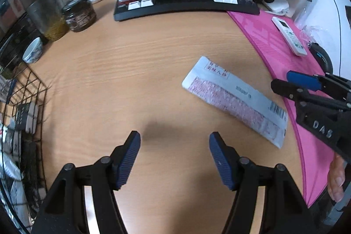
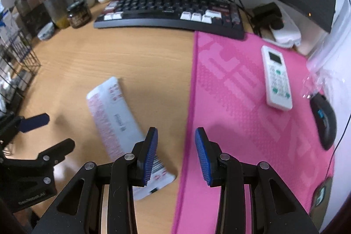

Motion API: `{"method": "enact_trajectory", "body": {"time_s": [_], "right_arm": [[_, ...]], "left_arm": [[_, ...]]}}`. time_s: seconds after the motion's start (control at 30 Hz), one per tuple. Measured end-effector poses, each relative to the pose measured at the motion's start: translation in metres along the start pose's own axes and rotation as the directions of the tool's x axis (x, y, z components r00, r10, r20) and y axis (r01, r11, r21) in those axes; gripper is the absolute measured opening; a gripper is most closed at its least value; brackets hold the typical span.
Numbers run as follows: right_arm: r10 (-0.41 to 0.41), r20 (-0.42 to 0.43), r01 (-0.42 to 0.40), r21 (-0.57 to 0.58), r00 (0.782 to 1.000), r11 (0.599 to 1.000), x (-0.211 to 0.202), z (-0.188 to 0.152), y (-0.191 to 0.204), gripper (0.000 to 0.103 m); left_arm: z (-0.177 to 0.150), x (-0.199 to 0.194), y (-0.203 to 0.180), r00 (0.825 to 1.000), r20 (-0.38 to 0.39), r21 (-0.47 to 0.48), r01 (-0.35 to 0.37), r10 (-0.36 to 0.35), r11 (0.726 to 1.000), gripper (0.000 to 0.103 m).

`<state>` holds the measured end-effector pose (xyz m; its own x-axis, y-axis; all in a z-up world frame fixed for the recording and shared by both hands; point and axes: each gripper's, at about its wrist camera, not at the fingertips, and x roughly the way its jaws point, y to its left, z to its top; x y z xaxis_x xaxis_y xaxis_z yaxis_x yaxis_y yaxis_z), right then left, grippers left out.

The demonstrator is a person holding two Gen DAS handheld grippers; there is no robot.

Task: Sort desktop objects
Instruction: 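Push the white-and-pink wrapper with the right gripper and grasp it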

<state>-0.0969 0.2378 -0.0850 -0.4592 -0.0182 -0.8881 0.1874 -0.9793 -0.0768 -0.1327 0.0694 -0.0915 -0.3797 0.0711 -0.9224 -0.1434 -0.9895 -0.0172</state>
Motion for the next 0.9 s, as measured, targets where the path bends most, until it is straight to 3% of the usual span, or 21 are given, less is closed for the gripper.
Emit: {"method": "enact_trajectory", "body": {"time_s": [0.1,0.43,0.53,0.63,0.83,0.9], "right_arm": [[-0.037,0.018,0.037,-0.03,0.999,0.999,0.005,0.002,-0.002,0.036],[0.023,0.001,-0.023,-0.072,1.0,0.997,0.006,-0.015,0.012,0.037],[0.082,-0.018,-0.083,-0.081,0.996,0.993,0.001,-0.028,0.023,0.036],[0.067,-0.016,-0.068,-0.11,0.998,0.992,-0.005,-0.039,0.035,0.036],[0.091,-0.002,-0.091,0.048,0.996,0.995,-0.017,-0.032,0.02,0.037],[0.126,-0.001,-0.125,0.075,0.992,0.989,-0.021,-0.027,0.026,0.046]], "left_arm": [[0.007,0.007,-0.003,1.0,-0.004,-0.003,-0.001,0.001,1.0,0.07],[0.012,0.013,-0.012,1.0,0.003,0.022,0.002,-0.002,1.0,0.075],[0.006,0.011,-0.013,1.0,0.001,0.027,0.002,-0.002,1.0,0.075],[0.0,0.008,-0.012,1.0,-0.003,0.029,0.002,-0.002,1.0,0.075],[-0.005,-0.023,0.011,0.999,0.047,0.002,-0.016,0.016,1.0,0.075],[-0.009,-0.035,0.021,0.998,0.066,-0.013,-0.023,0.024,1.0,0.075]]}}
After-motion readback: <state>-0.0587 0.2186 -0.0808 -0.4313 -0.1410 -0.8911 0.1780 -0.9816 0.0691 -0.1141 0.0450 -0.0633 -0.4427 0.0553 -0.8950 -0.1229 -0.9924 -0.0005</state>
